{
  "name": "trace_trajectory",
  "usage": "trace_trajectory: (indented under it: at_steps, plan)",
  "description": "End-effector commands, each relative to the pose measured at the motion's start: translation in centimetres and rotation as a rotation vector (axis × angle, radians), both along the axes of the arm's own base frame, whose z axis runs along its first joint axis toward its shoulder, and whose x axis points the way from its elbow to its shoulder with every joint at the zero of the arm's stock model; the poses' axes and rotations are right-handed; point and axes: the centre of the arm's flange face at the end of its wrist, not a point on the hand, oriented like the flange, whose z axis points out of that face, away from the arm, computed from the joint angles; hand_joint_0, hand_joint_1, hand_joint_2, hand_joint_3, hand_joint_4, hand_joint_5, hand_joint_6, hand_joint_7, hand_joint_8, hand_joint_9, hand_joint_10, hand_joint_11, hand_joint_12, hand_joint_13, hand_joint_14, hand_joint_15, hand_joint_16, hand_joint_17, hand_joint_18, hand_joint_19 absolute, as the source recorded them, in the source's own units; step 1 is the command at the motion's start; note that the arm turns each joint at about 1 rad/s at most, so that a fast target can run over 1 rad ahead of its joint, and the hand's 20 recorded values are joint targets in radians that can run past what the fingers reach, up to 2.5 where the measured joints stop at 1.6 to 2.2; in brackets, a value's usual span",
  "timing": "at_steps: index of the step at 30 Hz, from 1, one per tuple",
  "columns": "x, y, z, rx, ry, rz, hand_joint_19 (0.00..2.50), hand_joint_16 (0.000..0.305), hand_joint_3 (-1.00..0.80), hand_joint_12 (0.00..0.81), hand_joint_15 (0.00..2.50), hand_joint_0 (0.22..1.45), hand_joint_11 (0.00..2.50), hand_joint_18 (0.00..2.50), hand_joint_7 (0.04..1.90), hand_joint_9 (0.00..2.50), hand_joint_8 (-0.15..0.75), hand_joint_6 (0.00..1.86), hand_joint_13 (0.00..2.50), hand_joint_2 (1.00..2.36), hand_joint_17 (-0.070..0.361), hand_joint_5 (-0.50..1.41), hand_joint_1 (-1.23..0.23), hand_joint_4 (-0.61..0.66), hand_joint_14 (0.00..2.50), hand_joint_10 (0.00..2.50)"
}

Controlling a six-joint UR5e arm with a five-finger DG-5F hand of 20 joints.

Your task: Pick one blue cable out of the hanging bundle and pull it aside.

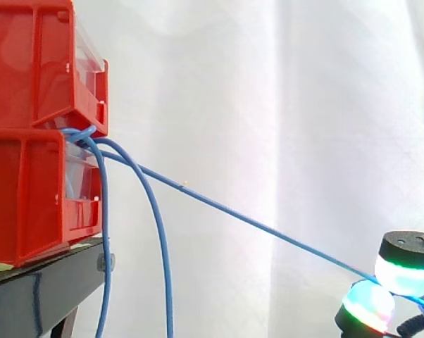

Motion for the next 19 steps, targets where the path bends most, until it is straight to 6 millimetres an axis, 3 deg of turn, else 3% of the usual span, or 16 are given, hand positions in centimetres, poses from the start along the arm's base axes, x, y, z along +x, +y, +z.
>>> trace_trajectory:
  at_steps: [1,19]
  plan:
    - [0.00,0.00,0.00,0.000,0.000,0.000,0.49,0.050,-0.30,0.331,0.66,0.62,1.07,0.73,0.91,1.49,0.232,0.92,1.02,1.01,0.113,-0.05,-0.69,-0.14,0.02,0.03]
    - [0.00,0.00,0.00,0.000,0.000,0.000,0.49,0.050,-0.29,0.330,0.65,0.62,1.07,0.73,0.90,1.49,0.230,0.92,1.02,1.01,0.113,-0.05,-0.68,-0.13,0.02,0.03]
